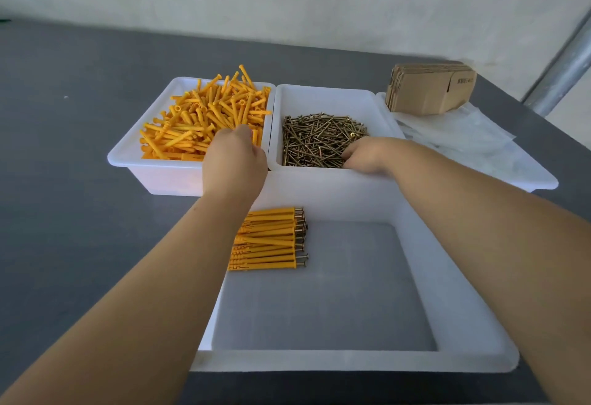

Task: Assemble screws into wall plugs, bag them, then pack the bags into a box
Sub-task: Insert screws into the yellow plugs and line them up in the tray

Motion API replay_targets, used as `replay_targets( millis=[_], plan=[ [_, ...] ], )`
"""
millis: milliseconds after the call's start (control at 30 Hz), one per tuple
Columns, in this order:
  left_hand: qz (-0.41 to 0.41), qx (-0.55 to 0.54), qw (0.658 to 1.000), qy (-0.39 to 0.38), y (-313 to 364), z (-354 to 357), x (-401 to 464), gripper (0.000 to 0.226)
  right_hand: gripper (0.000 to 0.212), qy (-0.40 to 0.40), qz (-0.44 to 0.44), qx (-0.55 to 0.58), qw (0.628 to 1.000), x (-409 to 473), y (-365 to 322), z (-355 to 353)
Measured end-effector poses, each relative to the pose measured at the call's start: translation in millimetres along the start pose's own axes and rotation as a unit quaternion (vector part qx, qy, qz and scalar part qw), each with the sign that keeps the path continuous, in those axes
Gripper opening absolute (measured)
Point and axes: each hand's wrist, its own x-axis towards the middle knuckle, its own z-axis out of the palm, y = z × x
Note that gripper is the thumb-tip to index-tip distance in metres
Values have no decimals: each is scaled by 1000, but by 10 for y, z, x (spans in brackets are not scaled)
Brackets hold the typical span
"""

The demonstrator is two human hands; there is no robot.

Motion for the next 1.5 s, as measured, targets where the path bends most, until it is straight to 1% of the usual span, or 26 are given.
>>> replay_targets(
  millis=[67,133,233,267,300,333,367,433,467,533,567,600,633,667,733,767,800,867,933,967,1033,1100,1167,1233,1333,1500],
  plan=[
    [44,-33,996,66,10,-42,-4,30,40,-6,-6,17,1000,68,-19,-68],
    [107,-67,985,115,59,-83,-7,27,39,-7,-1,17,1000,78,-33,-52],
    [186,-106,964,158,126,-104,-37,17,37,0,22,14,1000,61,-98,-36],
    [201,-113,958,170,146,-110,-51,15,39,0,16,-24,1000,34,-127,-36],
    [214,-115,953,183,162,-118,-60,14,40,-16,13,-69,997,15,-154,-30],
    [225,-107,948,199,177,-125,-66,15,39,-13,15,-102,995,20,-164,-20],
    [236,-91,943,217,195,-133,-71,15,37,-8,-3,-121,993,27,-167,-19],
    [260,-68,934,234,244,-139,-92,16,33,1,8,-86,996,24,-185,-35],
    [269,-71,935,220,279,-129,-117,17,32,17,16,-46,999,18,-164,-38],
    [278,-107,943,151,362,-108,-195,22,25,73,26,43,996,4,-125,-23],
    [284,-126,944,112,395,-98,-229,25,18,117,11,47,992,-20,-94,-30],
    [292,-135,943,77,415,-83,-255,26,13,149,-6,21,989,-37,-73,-31],
    [302,-139,942,45,427,-65,-275,25,11,175,-18,22,984,-48,-34,-28],
    [309,-141,940,15,436,-44,-294,23,13,195,-25,26,980,-72,3,-21],
    [314,-151,936,-52,438,5,-324,19,19,260,-68,100,958,-177,38,2],
    [311,-158,933,-87,434,33,-345,16,19,288,-93,177,936,-255,58,10],
    [304,-164,931,-121,431,61,-368,14,16,308,-112,265,907,-343,80,9],
    [274,-177,929,-177,429,119,-406,12,14,318,-125,435,833,-543,124,21],
    [216,-206,929,-218,424,166,-406,13,20,306,-131,536,776,-736,144,79],
    [185,-223,928,-235,424,183,-398,15,21,308,-136,559,758,-821,133,129],
    [127,-263,918,-269,423,197,-379,16,19,310,-151,583,735,-921,91,279],
    [90,-317,894,-303,434,195,-381,15,17,303,-150,602,723,-949,50,423],
    [81,-347,874,-329,446,186,-392,14,16,303,-131,625,708,-931,35,488],
    [73,-366,861,-346,450,188,-403,14,16,328,-120,630,694,-903,69,478],
    [45,-397,846,-353,451,197,-403,14,20,360,-108,628,681,-878,111,465],
    [20,-426,839,-337,434,197,-372,15,20,388,-106,620,674,-872,121,482]
  ],
)
